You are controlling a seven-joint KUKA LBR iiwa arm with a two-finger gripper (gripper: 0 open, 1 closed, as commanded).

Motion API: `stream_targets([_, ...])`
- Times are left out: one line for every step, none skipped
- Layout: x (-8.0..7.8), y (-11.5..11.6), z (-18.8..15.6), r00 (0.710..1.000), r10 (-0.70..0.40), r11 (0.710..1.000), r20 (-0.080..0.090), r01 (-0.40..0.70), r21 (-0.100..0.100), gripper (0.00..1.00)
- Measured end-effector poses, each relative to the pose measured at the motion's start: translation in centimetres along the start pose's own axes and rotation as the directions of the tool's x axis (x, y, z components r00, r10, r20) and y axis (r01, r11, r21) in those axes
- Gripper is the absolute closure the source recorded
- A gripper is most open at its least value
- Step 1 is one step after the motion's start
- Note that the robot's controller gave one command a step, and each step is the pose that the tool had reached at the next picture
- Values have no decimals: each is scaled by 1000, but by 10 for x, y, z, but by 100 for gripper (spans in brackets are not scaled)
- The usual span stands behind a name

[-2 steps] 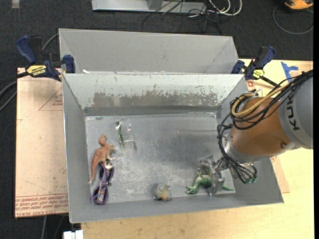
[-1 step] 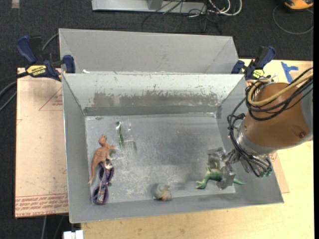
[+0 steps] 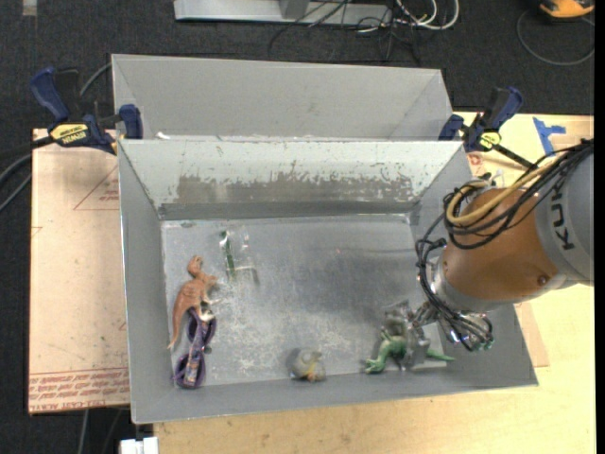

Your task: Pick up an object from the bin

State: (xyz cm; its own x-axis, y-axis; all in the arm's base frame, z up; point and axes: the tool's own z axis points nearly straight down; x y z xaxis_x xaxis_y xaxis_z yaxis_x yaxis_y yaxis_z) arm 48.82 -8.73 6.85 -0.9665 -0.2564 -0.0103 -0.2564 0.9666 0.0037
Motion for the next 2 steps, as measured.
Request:
stream_targets([-1, 16, -147, 1000, 11, 1000, 4, -11, 2, 100])
stream_targets([-1, 16, -147, 1000, 12, 1000, 3, -12, 2, 100])
